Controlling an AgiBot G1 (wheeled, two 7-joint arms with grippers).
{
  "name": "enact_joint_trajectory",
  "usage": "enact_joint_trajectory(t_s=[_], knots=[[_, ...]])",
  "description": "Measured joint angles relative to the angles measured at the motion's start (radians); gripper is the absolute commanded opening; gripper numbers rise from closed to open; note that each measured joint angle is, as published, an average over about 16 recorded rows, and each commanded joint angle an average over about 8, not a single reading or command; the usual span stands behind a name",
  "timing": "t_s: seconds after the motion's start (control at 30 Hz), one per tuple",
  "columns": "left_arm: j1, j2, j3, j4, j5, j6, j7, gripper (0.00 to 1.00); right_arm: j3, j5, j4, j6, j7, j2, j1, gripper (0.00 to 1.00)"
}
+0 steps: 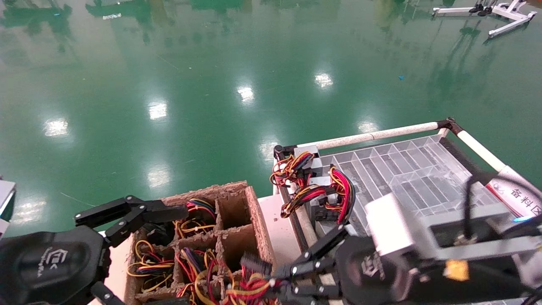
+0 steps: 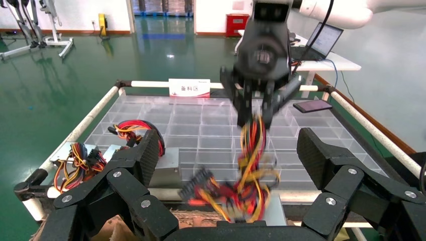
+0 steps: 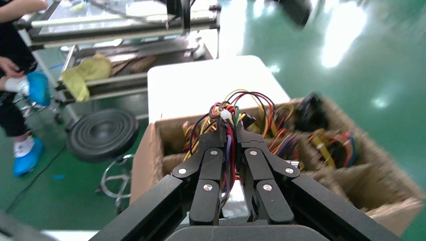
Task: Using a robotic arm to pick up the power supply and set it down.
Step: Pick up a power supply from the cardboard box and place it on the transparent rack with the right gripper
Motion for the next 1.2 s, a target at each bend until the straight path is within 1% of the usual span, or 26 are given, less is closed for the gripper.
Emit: enact_joint_trajectory(t_s=[0.3,0.6,0.87,1.2], knots=[[0.0,0.0,0.0,0.0,0.0,0.0,0.0,1.0,0.063,0.096,0.002,-0.017,-0.032,0.07,0.009,0.0],[0.0,0.0,0.0,0.0,0.0,0.0,0.0,1.0,0.083,0.14,-0.03,-0.052,-0.053,0.142,0.053,0.0],[0.0,0.0,0.0,0.0,0.0,0.0,0.0,1.0,0.046,0.137,-0.06,-0.068,-0.068,0.216,0.092,0.0],[0.0,0.0,0.0,0.0,0.0,0.0,0.0,1.0,-0.056,0.09,-0.086,-0.072,-0.105,0.284,0.133,0.0]])
